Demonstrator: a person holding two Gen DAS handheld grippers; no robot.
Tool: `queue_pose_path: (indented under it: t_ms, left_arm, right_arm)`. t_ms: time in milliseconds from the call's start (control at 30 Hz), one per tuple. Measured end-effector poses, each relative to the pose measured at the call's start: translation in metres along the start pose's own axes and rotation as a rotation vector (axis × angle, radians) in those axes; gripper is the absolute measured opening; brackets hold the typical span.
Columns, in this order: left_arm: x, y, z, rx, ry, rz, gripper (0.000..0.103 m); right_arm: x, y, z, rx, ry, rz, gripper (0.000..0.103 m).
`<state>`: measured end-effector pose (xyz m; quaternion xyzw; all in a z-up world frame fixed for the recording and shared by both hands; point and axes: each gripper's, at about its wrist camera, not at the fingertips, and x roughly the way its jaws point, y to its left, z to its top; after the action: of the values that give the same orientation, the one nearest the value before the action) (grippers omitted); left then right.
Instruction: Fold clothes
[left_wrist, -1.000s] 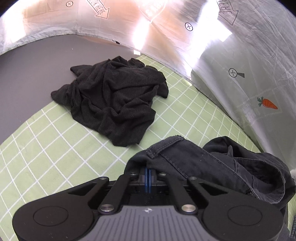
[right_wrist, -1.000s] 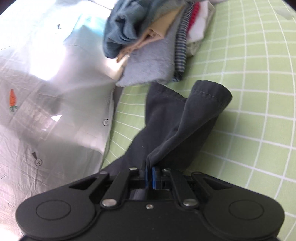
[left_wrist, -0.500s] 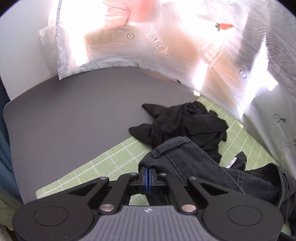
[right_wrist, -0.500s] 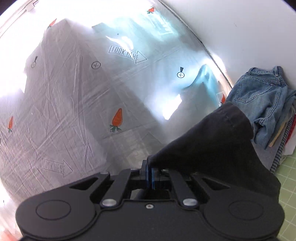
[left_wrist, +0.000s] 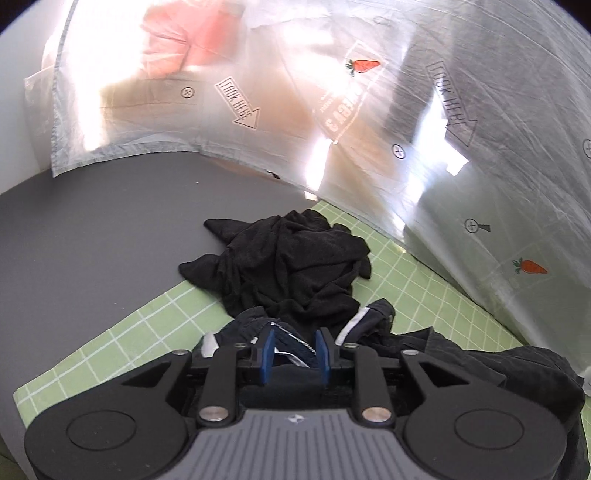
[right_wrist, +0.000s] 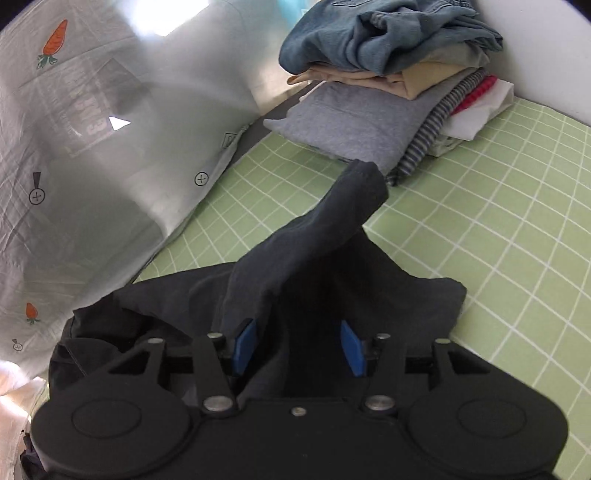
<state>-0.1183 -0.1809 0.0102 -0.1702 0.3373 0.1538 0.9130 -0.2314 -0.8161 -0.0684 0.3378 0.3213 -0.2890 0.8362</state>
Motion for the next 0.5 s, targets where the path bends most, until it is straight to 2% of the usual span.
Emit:
queue_pose_path:
  t_ms: [33,167,300,400,500]
  left_arm:
    - [0.002,-0.011,-0.002,0.014,0.013,-0.032,0.027]
    - [0.005,-0.051,-0.015,0.090,0.050,-0.130,0.028]
    - [0.004,-0.084,-0.031,0.172,0.083,-0.197,0.031]
    - [0.002,-0.098,-0.041,0.224,0.113,-0.219,0.032]
    - [0.000,-0.103,-0.048,0.266,0.133,-0.213,0.033]
  right_arm:
    - [-0.001,-0.007,-0.007,-0.020,-0.002,-0.034,0.062]
    - [0.004,-0.031,-0.030,-0.055,0.028,-0.141,0.061]
    - [0.012,-0.055,-0.038,0.120,0.043,-0.052,0.056]
    - [0.022,-0.058,-0.032,0.157,0.012,-0.035,0.056]
    - [0.033,-0.055,-0.022,0.147,-0.027,-0.058,0.057]
